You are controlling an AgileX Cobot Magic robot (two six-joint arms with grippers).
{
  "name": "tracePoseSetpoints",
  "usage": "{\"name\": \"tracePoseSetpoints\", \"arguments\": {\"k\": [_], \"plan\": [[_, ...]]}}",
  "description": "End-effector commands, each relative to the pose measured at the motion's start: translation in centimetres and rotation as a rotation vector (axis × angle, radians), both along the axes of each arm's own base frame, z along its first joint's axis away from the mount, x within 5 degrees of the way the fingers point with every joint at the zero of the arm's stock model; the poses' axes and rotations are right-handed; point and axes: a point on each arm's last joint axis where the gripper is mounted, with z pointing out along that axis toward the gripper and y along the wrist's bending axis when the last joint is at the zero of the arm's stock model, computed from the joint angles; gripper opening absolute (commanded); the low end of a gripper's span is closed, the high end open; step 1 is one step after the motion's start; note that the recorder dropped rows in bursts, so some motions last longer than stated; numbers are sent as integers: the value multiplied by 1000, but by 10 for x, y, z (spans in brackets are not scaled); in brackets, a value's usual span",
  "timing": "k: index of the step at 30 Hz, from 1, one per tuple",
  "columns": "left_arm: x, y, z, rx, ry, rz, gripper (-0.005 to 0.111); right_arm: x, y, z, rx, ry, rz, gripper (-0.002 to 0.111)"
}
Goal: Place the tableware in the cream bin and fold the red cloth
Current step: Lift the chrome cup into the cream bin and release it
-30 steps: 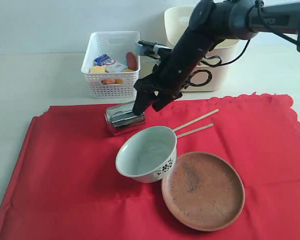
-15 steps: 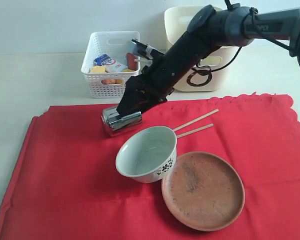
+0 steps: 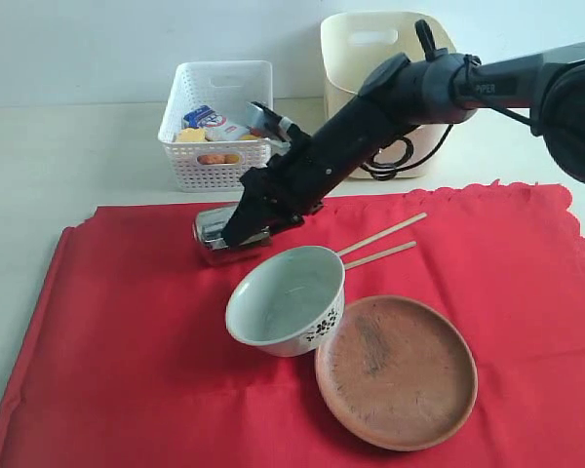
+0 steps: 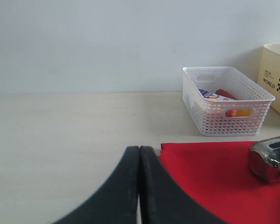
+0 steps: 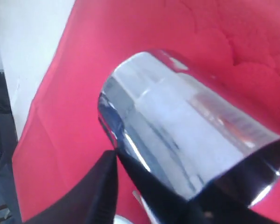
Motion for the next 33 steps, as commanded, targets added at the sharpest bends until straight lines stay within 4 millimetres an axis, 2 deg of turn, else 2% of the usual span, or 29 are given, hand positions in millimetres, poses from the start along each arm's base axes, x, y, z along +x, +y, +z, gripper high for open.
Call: {"name": "tracePoseSetpoints", "arguments": {"k": [1, 5, 12, 16, 21, 24, 27, 28, 31, 33], "plan": [[0, 0, -1, 5, -6, -1, 0, 2, 4, 5, 73, -25, -12, 14], [0, 0, -1, 5, -6, -1, 0, 3, 5, 7, 93, -31, -17, 0], [0, 0, -1, 5, -6, -1, 0, 3, 5, 9, 96, -35, -18, 0], [0, 0, -1, 5, -6, -1, 0, 4, 5, 22, 103, -60, -18, 0], [0, 0, -1, 5, -6, -1, 0, 2, 5, 54, 115, -120, -18, 0], [0, 0, -1, 5, -6, -1, 0, -3, 3, 95, 122, -211, -4, 0], [0, 0, -1, 5, -6, -1, 0, -9, 0, 123, 113, -285, 14, 0], [0, 0, -1, 5, -6, -1, 0, -11, -3, 136, 101, -330, 29, 0], [0, 0, -1, 5, -6, -1, 0, -14, -14, 155, 77, -387, 26, 0], [0, 0, -1, 5, -6, -1, 0, -3, -26, 164, 52, -467, -78, 0]]}}
